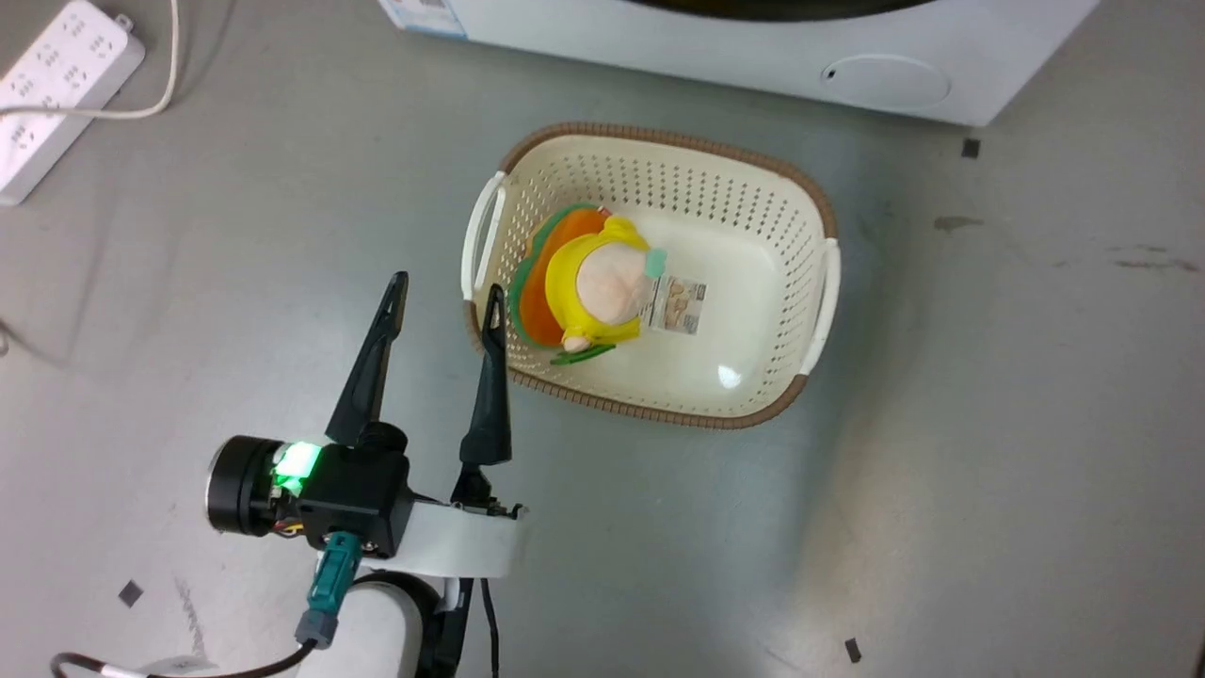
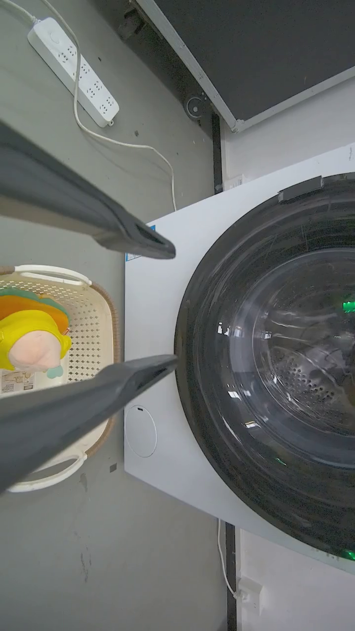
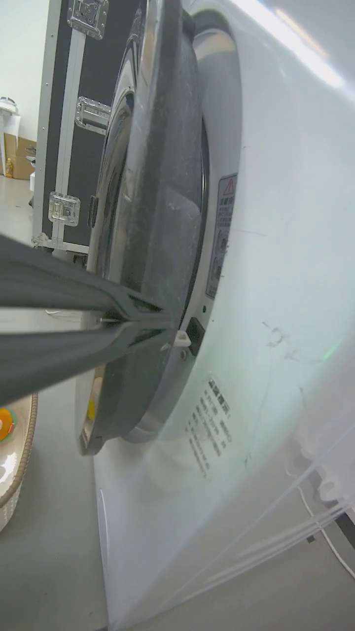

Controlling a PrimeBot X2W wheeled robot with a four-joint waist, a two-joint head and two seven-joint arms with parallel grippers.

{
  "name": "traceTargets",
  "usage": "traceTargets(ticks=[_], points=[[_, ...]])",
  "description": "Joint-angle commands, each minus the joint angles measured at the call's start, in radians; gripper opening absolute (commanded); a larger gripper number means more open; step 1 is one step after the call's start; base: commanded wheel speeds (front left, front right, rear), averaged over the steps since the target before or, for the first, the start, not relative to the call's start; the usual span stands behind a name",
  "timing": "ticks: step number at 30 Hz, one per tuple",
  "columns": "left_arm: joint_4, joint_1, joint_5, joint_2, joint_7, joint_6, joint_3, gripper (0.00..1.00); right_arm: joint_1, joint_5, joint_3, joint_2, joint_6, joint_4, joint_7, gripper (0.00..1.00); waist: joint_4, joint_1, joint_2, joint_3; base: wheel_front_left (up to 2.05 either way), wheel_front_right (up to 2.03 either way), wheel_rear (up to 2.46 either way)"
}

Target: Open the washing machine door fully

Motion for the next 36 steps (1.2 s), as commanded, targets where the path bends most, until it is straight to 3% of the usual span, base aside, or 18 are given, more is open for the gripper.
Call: traceTargets(ticks=[1, 9, 20, 28, 36], points=[[-0.004, -0.018, -0.005, 0.002, -0.013, 0.007, -0.009, 1.00, -0.046, 0.018, -0.012, -0.012, 0.000, 0.030, 0.014, 0.00, 0.009, 0.0000, 0.0000, 0.012, 0.00, 0.00, 0.00], [-0.008, -0.045, -0.010, -0.001, -0.030, 0.017, -0.032, 1.00, -0.238, 0.033, -0.059, -0.060, 0.000, 0.231, 0.114, 0.00, 0.034, 0.0000, 0.0000, 0.063, 0.00, 0.00, 0.00], [-0.010, -0.076, -0.014, -0.004, -0.052, 0.035, -0.057, 1.00, -0.370, 0.068, -0.107, -0.095, -0.001, 0.385, 0.240, 0.00, 0.054, 0.0000, 0.0000, 0.097, 0.00, 0.00, 0.00], [0.032, -0.033, -0.009, -0.004, -0.057, 0.037, -0.062, 1.00, -0.206, 0.074, -0.092, -0.071, -0.001, 0.390, 0.320, 0.00, 0.025, 0.0000, 0.0000, -0.010, 0.00, 0.00, 0.00], [0.092, 0.036, -0.004, 0.004, -0.057, 0.024, -0.079, 1.00, 0.057, 0.128, -0.063, 0.045, -0.001, 0.258, 0.428, 0.00, -0.008, 0.0000, 0.0000, -0.160, 0.00, 0.00, 0.00]])
